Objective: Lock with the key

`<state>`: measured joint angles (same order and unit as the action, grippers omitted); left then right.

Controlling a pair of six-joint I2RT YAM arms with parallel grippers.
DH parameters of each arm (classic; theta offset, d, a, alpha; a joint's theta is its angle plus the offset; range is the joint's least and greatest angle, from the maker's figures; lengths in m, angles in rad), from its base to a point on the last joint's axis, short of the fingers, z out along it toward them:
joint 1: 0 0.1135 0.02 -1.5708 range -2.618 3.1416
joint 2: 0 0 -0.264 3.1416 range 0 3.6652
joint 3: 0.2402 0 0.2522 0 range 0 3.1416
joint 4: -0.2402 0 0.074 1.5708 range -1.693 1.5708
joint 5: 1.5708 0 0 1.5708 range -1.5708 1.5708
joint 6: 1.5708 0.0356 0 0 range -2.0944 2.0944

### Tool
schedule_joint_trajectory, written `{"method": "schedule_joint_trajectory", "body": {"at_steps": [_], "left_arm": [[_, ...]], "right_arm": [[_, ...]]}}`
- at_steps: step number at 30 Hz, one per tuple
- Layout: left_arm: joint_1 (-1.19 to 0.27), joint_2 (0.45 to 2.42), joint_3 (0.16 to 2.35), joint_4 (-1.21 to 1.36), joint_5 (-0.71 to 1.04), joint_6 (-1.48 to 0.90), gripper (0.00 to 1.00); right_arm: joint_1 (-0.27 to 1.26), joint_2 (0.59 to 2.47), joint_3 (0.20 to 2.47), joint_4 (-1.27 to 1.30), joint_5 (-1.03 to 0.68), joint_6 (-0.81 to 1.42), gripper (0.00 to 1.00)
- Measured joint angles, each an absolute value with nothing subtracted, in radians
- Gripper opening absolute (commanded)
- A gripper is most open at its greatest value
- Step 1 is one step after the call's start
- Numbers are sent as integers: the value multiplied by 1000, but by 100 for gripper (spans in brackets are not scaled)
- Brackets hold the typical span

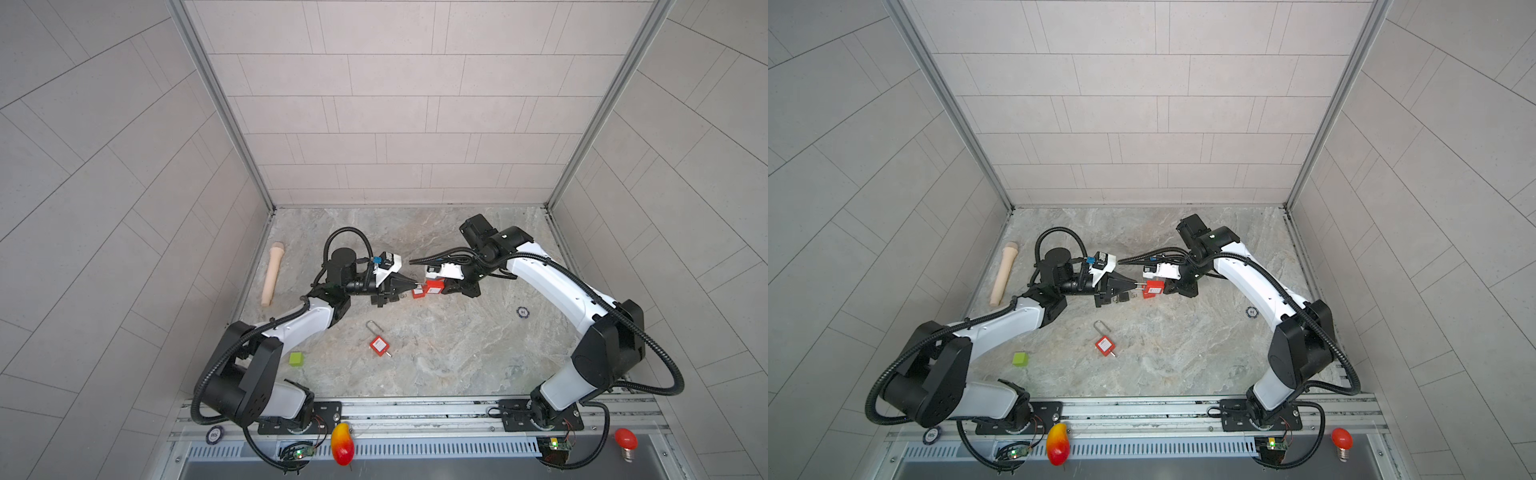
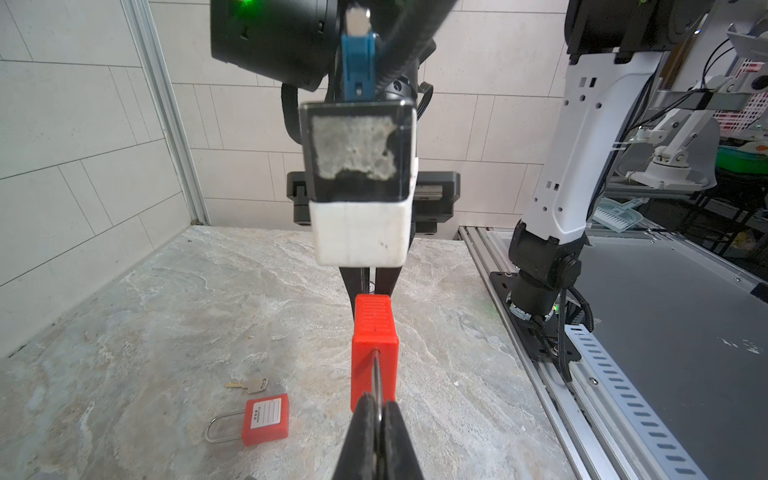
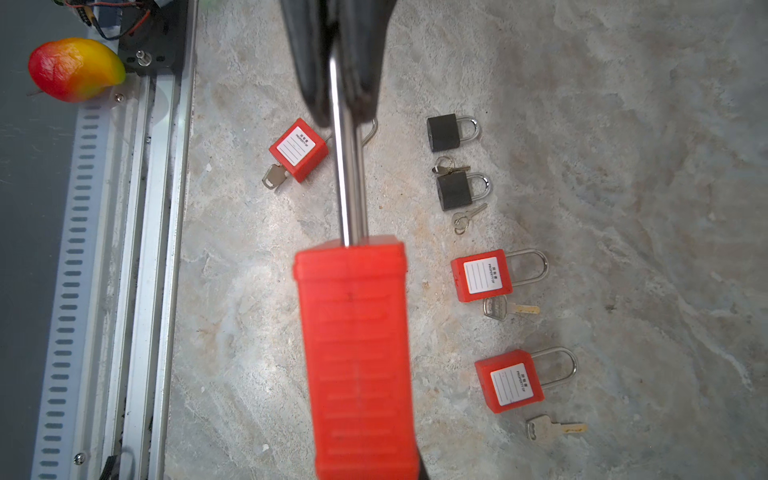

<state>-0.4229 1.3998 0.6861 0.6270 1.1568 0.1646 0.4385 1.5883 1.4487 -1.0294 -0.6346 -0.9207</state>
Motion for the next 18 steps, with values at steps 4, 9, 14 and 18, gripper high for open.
{"method": "schedule_joint_trajectory", "body": {"at_steps": [4,9,14,18], "left_arm": [[-416,1378,689,582,1149,188,0],[-406,1362,691,559,1150,200,0],[-398,1355,694,548,1168,202,0],[-385,1356,694,556,1185,191,0]], "right_arm": [[446,1567,1420,-983,-624,-920,0],[450,1554,1407,-952,-628,-921,0],[447,1554,1408,-970,-660,-947,31],[434,1553,1408,-1004,-680,-968,39]]}}
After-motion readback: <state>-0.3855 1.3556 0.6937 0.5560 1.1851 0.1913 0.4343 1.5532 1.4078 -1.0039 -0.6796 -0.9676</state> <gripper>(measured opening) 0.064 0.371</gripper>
